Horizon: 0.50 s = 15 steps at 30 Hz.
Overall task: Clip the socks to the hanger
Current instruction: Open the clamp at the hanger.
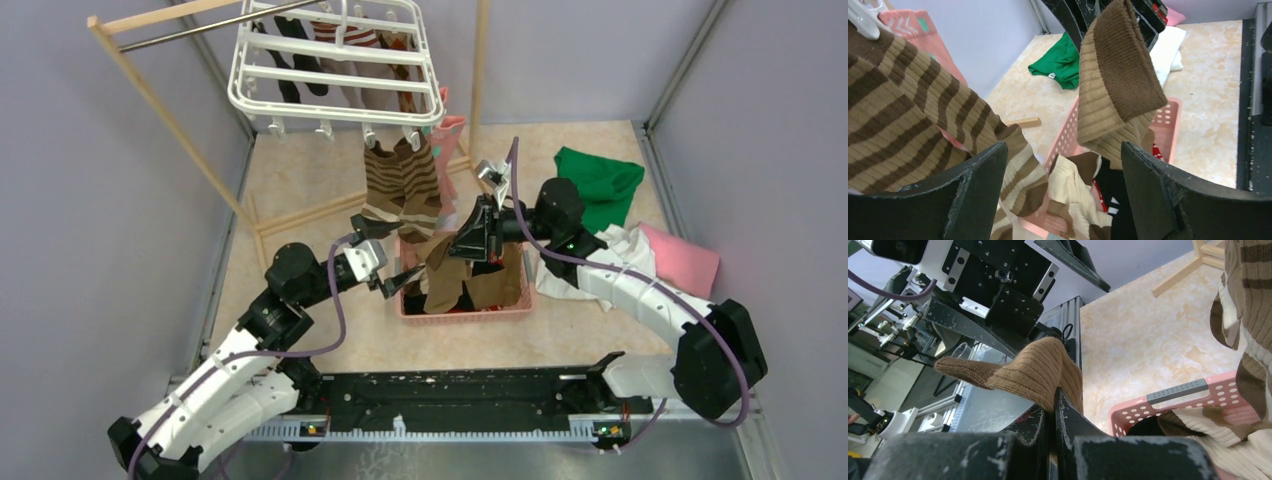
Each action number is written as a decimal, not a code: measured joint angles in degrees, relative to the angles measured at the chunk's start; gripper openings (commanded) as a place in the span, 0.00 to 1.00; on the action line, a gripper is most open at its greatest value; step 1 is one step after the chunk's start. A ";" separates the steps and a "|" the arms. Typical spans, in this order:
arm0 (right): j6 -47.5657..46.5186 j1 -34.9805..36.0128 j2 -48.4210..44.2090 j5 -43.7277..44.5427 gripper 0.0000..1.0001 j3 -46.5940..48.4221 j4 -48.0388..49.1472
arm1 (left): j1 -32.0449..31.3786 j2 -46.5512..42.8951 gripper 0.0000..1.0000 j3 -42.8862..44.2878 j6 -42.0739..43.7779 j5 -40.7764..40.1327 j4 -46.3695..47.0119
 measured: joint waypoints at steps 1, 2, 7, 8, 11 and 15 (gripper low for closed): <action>0.55 -0.02 0.24 0.00 0.00 0.00 0.63 | 0.00 0.81 0.87 0.00 0.42 0.09 1.29; 0.90 -0.02 0.48 0.00 0.00 0.02 1.05 | 0.00 1.70 0.86 0.02 0.74 0.26 2.51; 2.38 -0.02 2.56 0.02 0.00 0.09 2.05 | -0.02 5.51 0.75 0.00 0.44 1.31 7.65; 2.58 -0.02 2.84 0.04 0.00 0.11 2.05 | -0.02 5.90 0.69 0.00 0.07 1.44 8.68; 2.84 -0.02 3.41 0.02 0.00 0.13 2.16 | -0.02 6.34 0.54 -0.02 -1.31 1.75 11.45; 2.84 -0.02 3.63 0.02 0.00 0.13 2.75 | -0.02 6.34 0.33 -0.02 -3.69 2.05 14.64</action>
